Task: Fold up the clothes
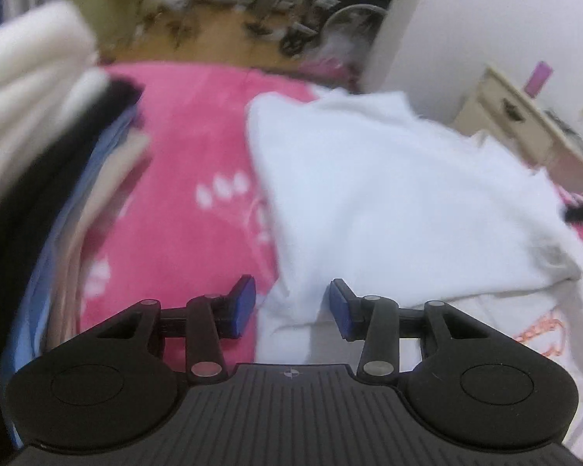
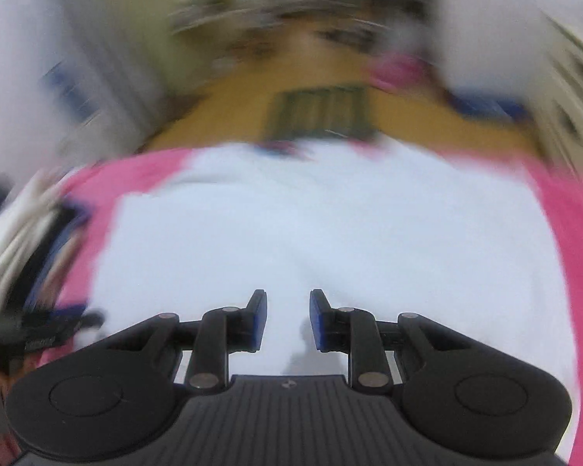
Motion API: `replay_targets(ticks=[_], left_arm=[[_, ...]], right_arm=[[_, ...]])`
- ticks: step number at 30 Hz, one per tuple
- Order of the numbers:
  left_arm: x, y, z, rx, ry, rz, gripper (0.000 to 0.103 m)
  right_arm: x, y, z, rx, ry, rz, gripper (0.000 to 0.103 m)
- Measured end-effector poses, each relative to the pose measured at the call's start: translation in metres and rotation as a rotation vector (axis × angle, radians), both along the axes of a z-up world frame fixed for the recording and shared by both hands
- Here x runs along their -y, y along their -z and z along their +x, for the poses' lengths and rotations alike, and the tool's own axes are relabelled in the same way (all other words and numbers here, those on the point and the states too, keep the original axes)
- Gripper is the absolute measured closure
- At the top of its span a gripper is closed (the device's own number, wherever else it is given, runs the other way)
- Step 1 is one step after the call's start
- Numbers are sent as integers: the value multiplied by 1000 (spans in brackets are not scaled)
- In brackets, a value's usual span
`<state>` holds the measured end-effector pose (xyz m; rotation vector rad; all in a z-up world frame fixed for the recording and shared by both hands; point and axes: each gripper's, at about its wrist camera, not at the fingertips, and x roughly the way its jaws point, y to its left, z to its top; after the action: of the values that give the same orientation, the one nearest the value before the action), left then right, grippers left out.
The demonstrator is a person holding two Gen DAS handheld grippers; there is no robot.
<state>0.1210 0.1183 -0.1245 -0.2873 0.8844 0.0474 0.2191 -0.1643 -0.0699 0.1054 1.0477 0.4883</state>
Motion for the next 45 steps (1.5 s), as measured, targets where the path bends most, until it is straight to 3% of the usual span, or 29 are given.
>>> replay_targets(ticks=[3, 8, 11, 18, 27, 36, 43, 45], left_arm=[[0, -15, -14, 25, -13, 45, 59], [2, -37, -42, 12, -12, 83, 53], [10, -37, -57, -41, 11, 112, 51], [27, -25, -91, -178, 57, 155, 51], [46, -5, -98, -226, 80, 203, 50], [49, 2, -98, -228, 85, 221, 48], [50, 3, -97, -229, 94, 233, 47], [50, 3, -98, -229, 94, 236, 47]], right_arm=[[48, 10, -19, -50, 151, 91, 75], [93, 8, -70, -49, 210, 139, 75], [114, 13, -98, -28, 219, 103, 75], [129, 38, -118, -42, 240, -4, 74], [144, 67, -142, -49, 251, -126, 72], [126, 71, -152, 9, 176, -157, 50], [108, 76, -157, 24, 105, -179, 2], [101, 78, -159, 28, 97, -210, 1]])
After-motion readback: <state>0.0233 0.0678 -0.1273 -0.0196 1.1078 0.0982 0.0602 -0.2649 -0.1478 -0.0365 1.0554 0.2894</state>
